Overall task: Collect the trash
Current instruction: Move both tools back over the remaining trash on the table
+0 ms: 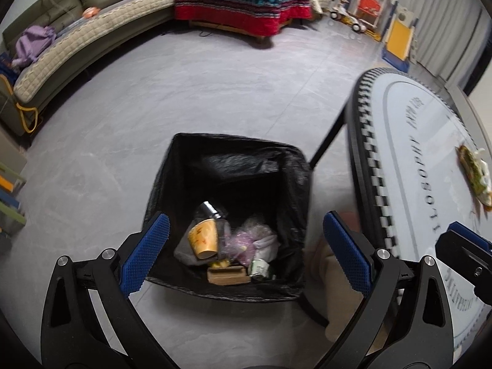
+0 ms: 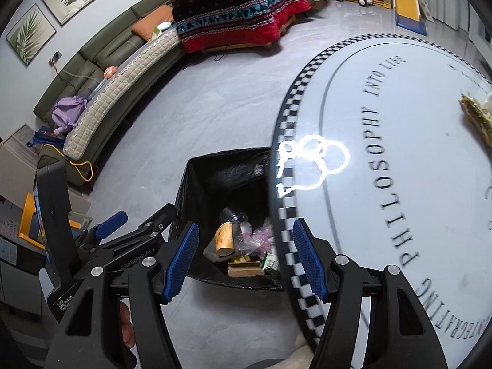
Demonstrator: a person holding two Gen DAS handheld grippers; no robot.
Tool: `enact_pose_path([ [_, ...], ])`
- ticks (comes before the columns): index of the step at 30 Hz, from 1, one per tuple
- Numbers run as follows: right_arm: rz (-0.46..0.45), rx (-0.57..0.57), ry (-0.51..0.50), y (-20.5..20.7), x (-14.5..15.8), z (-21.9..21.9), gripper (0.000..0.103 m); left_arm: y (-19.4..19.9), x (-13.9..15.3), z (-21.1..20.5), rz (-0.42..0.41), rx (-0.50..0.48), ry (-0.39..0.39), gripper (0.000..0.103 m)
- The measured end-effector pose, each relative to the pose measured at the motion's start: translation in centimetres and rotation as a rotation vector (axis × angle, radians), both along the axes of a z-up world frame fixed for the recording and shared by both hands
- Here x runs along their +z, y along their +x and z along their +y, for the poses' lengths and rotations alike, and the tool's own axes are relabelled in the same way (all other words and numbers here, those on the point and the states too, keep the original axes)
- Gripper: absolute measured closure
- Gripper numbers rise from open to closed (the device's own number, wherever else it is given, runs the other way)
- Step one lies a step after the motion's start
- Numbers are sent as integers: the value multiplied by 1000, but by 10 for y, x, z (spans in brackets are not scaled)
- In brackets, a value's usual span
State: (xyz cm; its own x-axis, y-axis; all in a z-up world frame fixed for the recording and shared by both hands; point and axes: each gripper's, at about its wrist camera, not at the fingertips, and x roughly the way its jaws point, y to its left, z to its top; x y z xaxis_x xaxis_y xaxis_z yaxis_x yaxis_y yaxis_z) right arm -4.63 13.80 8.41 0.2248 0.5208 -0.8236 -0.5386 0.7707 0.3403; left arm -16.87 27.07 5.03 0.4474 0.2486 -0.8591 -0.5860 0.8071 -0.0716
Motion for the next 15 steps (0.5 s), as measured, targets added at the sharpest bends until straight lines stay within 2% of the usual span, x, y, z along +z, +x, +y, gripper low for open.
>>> enact_pose_path([
  [6,-23,-92,-3,19,9,-57,38,33,16,-51,-22,-133,-1,6],
  [15,-43,-272,-21,52,17,-157,38,83,24,-145,-16,-363,22,6],
])
